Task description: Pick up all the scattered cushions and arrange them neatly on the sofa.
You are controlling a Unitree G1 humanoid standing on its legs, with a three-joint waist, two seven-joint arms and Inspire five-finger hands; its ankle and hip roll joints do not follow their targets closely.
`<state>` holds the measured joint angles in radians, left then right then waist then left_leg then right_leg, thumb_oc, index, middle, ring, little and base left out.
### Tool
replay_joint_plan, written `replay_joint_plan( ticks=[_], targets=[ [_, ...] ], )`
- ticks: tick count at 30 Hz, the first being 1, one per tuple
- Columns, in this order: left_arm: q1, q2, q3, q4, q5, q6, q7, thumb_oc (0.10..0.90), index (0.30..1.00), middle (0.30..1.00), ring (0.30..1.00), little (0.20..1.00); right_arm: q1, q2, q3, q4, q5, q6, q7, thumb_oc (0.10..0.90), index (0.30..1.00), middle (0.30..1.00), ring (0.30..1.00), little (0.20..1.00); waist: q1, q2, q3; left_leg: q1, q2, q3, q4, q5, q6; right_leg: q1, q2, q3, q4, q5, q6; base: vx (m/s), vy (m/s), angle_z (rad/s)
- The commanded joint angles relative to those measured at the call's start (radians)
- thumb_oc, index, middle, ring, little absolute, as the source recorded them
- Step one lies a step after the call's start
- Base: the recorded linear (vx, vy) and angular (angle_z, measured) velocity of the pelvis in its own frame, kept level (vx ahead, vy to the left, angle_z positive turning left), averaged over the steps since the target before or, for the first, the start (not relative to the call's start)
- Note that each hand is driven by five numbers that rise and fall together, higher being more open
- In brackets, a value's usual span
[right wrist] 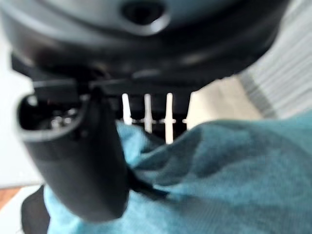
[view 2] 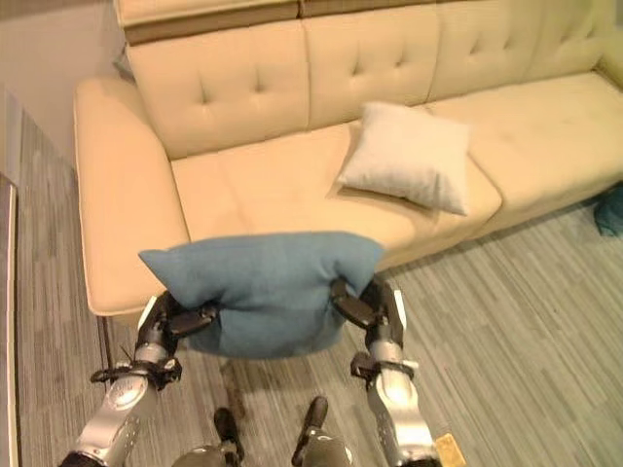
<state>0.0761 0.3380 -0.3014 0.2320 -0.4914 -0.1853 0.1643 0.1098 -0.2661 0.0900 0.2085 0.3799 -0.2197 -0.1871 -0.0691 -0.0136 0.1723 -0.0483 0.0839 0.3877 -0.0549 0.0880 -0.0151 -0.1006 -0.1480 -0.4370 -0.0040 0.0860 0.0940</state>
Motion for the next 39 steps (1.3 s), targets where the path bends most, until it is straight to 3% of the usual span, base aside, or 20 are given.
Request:
replay_joint_plan(
  ticks=[1,2,3,6,9,15,16,20,22,25,26,28,32,35,36,39],
  targets=[
    [-0.093,-0.040,-0.020,-0.109,-0.024,-0.088,-0.097,0.400,0.300,0.300,0.300,0.300,-0.093,-0.032,-0.013,-0.128,0.013,-0.079,0.055,0.400,0.300,0.300,0.300,0.300,-0.001,-0.023,-0.108,0.018,0.025,-0.050,0.108,-0.131,-0.048,0.021,0.029,0.132,-0.002,-0.069,0.050,0.12,-0.223,-0.49],
    [-0.082,-0.047,-0.017,-0.113,-0.030,-0.087,-0.101,0.400,0.300,0.300,0.300,0.300,-0.090,-0.042,-0.011,-0.133,0.009,-0.076,0.059,0.400,0.300,0.300,0.300,0.300,0.000,-0.023,-0.114,0.028,0.035,-0.045,0.126,-0.141,-0.051,0.038,0.036,0.131,-0.018,-0.074,0.047,0.06,-0.174,-0.51],
    [-0.075,-0.056,-0.024,-0.128,-0.035,-0.091,-0.088,0.400,0.300,0.300,0.300,0.300,-0.099,-0.060,0.003,-0.131,0.012,-0.069,0.059,0.400,0.300,0.300,0.300,0.300,0.023,-0.029,-0.100,0.003,0.017,-0.137,0.189,-0.152,-0.049,0.051,0.049,0.167,-0.030,-0.081,0.028,0.04,-0.131,-0.58],
    [-0.079,-0.065,-0.035,-0.122,-0.029,-0.083,-0.084,0.400,0.300,0.300,0.300,0.300,-0.091,-0.071,0.003,-0.131,0.013,-0.060,0.067,0.400,0.300,0.300,0.300,0.300,0.031,-0.037,-0.105,-0.033,-0.022,-0.227,0.171,-0.144,-0.052,0.068,0.053,0.173,-0.049,-0.075,0.026,0.06,-0.065,-0.70],
    [-0.086,-0.066,-0.039,-0.121,-0.019,-0.072,-0.081,0.400,0.300,0.300,0.300,0.300,-0.086,-0.083,0.002,-0.134,0.000,-0.053,0.057,0.400,0.300,0.300,0.300,0.300,0.055,-0.035,-0.079,-0.143,-0.072,-0.284,0.178,-0.087,-0.057,0.081,0.072,0.202,-0.040,-0.087,0.014,0.09,0.005,-0.12],
    [-0.063,-0.052,-0.026,-0.127,0.004,-0.062,-0.084,0.400,0.300,0.300,0.300,0.300,-0.077,-0.067,0.012,-0.137,-0.015,-0.042,0.069,0.400,0.300,0.300,0.300,0.300,0.069,-0.031,-0.094,-0.077,-0.075,-0.283,0.133,-0.095,-0.034,0.115,0.092,0.243,-0.007,-0.132,0.012,0.18,0.093,-0.38],
    [-0.064,-0.034,-0.019,-0.142,0.013,-0.061,-0.076,0.400,0.300,0.300,0.300,0.300,-0.081,-0.049,0.021,-0.142,-0.024,-0.040,0.077,0.400,0.300,0.300,0.300,0.300,0.081,-0.036,-0.092,-0.048,-0.076,-0.266,0.124,-0.104,-0.014,0.106,0.084,0.247,0.088,-0.158,0.017,0.20,0.171,-0.12],
    [-0.078,-0.006,-0.012,-0.154,0.026,-0.064,-0.063,0.400,0.300,0.300,0.300,0.300,-0.100,-0.027,0.032,-0.150,-0.031,-0.037,0.082,0.400,0.300,0.300,0.300,0.300,0.080,-0.031,-0.070,-0.015,-0.074,-0.251,0.128,-0.124,0.016,0.022,0.049,0.233,0.309,-0.156,0.063,0.10,0.102,-0.28],
    [-0.081,-0.006,-0.011,-0.158,0.030,-0.067,-0.061,0.400,0.300,0.300,0.300,0.300,-0.101,-0.022,0.033,-0.159,-0.040,-0.035,0.085,0.400,0.300,0.300,0.300,0.300,0.074,-0.025,-0.064,0.002,-0.082,-0.257,0.126,-0.136,0.026,-0.012,0.035,0.236,0.346,-0.151,0.067,0.09,0.054,0.12],
    [-0.081,-0.012,-0.012,-0.160,0.033,-0.068,-0.065,0.400,0.300,0.300,0.300,0.300,-0.106,-0.027,0.031,-0.162,-0.049,-0.033,0.088,0.400,0.300,0.300,0.300,0.300,0.068,-0.014,-0.069,0.030,-0.089,-0.267,0.098,-0.149,0.028,-0.041,0.017,0.227,0.260,-0.136,0.054,0.18,-0.043,0.19],
    [-0.087,-0.021,-0.011,-0.157,0.027,-0.070,-0.066,0.400,0.300,0.300,0.300,0.300,-0.107,-0.026,0.031,-0.163,-0.052,-0.032,0.085,0.400,0.300,0.300,0.300,0.300,0.053,-0.015,-0.062,0.054,-0.096,-0.287,0.087,-0.159,0.023,-0.089,0.001,0.251,0.171,-0.084,0.061,0.21,-0.116,0.11],
    [-0.090,-0.026,-0.010,-0.151,0.024,-0.074,-0.064,0.400,0.300,0.300,0.300,0.300,-0.111,-0.027,0.031,-0.162,-0.055,-0.034,0.082,0.400,0.300,0.300,0.300,0.300,0.045,-0.015,-0.057,0.069,-0.098,-0.296,0.083,-0.166,0.020,-0.109,0.002,0.265,0.145,-0.062,0.067,0.14,-0.087,0.12],
    [-0.094,-0.040,-0.010,-0.141,0.022,-0.078,-0.073,0.400,0.300,0.300,0.300,0.300,-0.109,-0.031,0.038,-0.152,-0.051,-0.034,0.090,0.400,0.300,0.300,0.300,0.300,0.039,-0.029,-0.071,0.087,-0.099,-0.314,0.111,-0.205,0.003,-0.059,0.008,0.266,0.086,-0.053,0.059,0.21,-0.184,0.43],
    [-0.095,-0.053,-0.019,-0.140,0.002,-0.078,-0.083,0.400,0.300,0.300,0.300,0.300,-0.103,-0.046,0.036,-0.155,-0.048,-0.034,0.095,0.400,0.300,0.300,0.300,0.300,0.033,-0.031,-0.075,0.071,-0.084,-0.320,0.177,-0.227,-0.022,-0.038,0.018,0.258,0.079,-0.063,0.045,0.15,-0.189,0.22],
    [-0.099,-0.062,-0.033,-0.140,-0.007,-0.080,-0.080,0.400,0.300,0.300,0.300,0.300,-0.094,-0.060,0.036,-0.159,-0.039,-0.037,0.096,0.400,0.300,0.300,0.300,0.300,0.032,-0.039,-0.072,0.027,-0.057,-0.315,0.289,-0.204,-0.048,-0.004,0.028,0.242,0.065,-0.076,0.024,0.13,-0.230,0.21],
    [-0.109,-0.070,-0.041,-0.136,-0.015,-0.077,-0.074,0.400,0.300,0.300,0.300,0.300,-0.094,-0.072,0.038,-0.161,-0.022,-0.041,0.091,0.400,0.300,0.300,0.300,0.300,0.033,-0.051,-0.052,-0.077,-0.015,-0.291,0.485,-0.137,-0.070,0.041,0.039,0.203,0.034,-0.092,-0.007,0.10,-0.234,0.56]
  ],
)
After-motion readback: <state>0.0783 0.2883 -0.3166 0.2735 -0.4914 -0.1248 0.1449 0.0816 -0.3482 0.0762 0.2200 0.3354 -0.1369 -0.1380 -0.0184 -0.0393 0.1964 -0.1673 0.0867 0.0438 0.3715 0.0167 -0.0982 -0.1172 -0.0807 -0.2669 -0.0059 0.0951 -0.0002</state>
